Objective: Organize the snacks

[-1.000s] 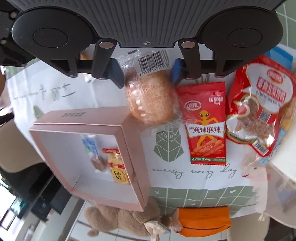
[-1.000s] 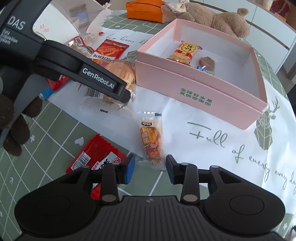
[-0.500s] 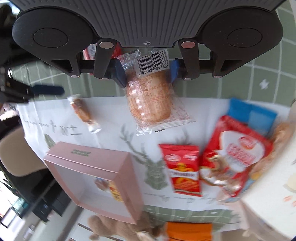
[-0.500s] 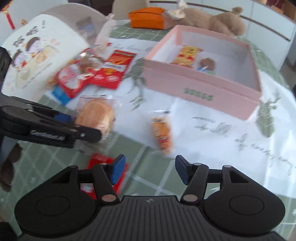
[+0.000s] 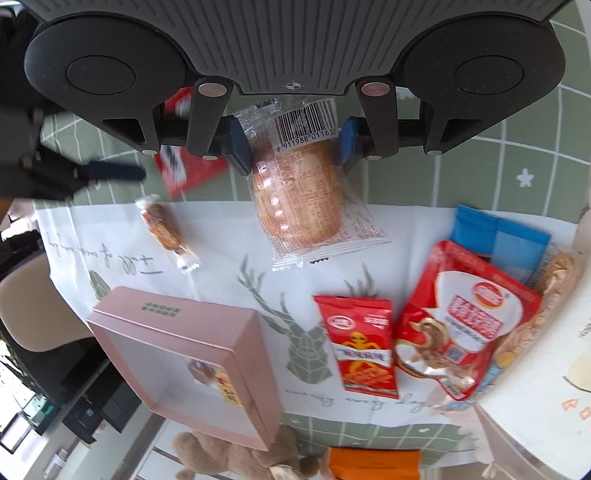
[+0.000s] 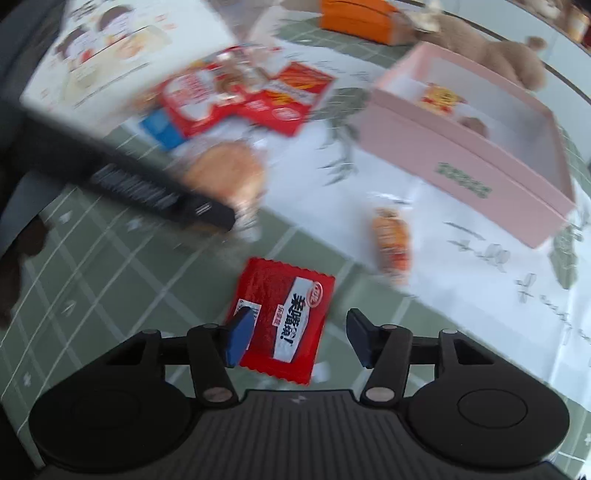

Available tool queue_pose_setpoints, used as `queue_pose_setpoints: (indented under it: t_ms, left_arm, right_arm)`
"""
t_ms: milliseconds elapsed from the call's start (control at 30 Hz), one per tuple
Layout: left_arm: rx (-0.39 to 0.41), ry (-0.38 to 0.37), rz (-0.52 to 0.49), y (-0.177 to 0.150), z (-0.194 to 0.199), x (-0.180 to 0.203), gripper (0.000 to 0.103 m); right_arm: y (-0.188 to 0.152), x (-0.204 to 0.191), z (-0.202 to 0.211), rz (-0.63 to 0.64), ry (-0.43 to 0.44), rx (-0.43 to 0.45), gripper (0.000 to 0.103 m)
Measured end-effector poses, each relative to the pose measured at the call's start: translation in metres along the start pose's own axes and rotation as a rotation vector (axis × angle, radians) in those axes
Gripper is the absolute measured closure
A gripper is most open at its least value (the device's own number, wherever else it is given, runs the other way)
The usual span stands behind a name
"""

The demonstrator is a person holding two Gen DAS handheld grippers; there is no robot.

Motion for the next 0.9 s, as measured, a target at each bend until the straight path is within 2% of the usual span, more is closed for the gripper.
queue_pose_setpoints:
  t_ms: [200, 400, 533, 633, 733, 900]
  left_arm:
    - [-0.012, -0.014, -0.038, -0.001, -0.004, 0.015, 0.049]
    - [-0.025, -0.017, -0.041, 0.000, -0.006, 0.020, 0.049]
    - [-0.037, -0.028, -0.043, 0.000, -0.009, 0.023, 0.049]
    - [-0.040, -0.037, -0.048, -0.001, -0.010, 0.026, 0.049]
    - [-0.052, -0.044, -0.069, -0.004, -0.009, 0.030, 0.049]
    - [-0.064, -0.053, -0.102, -0.014, -0.005, 0.034, 0.049]
  right_arm:
    - [0.012, 0.041, -0.004, -0.103, -0.038, 0.047, 0.050]
    - [0.018, 0.062, 0.001, -0.181, -0.006, 0.083, 0.049]
    - [0.028, 0.072, 0.016, -0.174, -0.045, 0.146, 0.031]
    - [0.031, 0.080, 0.018, -0.172, -0.066, 0.142, 0.031]
    - [0.028, 0.081, 0.013, -0.185, -0.031, 0.105, 0.031]
    - [0.026, 0.073, 0.013, -0.140, -0.062, 0.145, 0.031]
Point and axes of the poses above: each gripper's, at about its wrist camera, not at the fingertips, and z roughly against the way its jaws point, x to its right, y to its top, the point moved 4 cm from there along -z, roughly the way its jaws point, and after that the axes turned 3 degrees about y, right-handed, at the moved point
